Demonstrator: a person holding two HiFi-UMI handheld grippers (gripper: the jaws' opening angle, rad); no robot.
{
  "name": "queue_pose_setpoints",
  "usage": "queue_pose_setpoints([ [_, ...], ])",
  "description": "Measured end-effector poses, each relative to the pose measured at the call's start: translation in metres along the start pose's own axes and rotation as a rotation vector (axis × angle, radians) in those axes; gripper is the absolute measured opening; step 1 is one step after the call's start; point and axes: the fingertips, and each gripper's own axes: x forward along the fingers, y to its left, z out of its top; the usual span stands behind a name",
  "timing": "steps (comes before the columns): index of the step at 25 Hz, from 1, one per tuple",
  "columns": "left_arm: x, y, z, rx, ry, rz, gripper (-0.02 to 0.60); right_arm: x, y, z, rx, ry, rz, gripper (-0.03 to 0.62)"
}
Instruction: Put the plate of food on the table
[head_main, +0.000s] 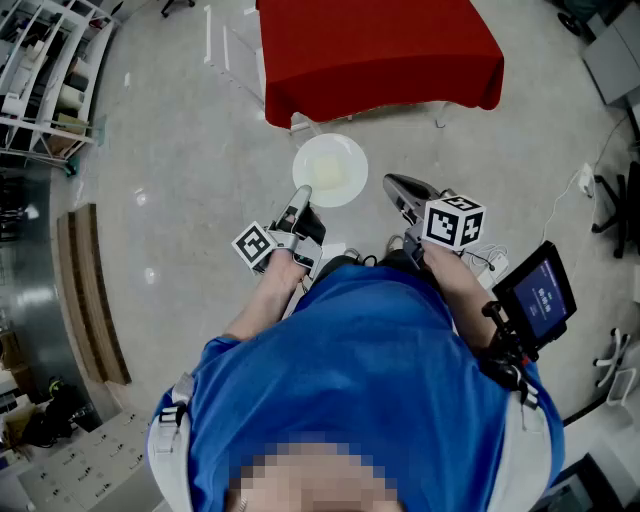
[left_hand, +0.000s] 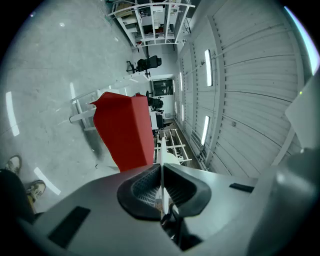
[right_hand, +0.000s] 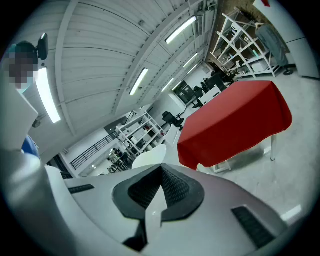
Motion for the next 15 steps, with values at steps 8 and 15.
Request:
queue_pose_setpoints([
  [8,0.0003,0.0024,-0.0025,0.000,-0.009,0.002,0.020,-0.0003,-0.0019,0.0005,0.006,-0.003,0.004,0.002],
  [15,0.0068,0.0019,-0.0045,-0.011,-0.011,-0.007,0.020,-0.0023,-0.0073,0.0053,0.008,-0.027,-0.011,0.002],
])
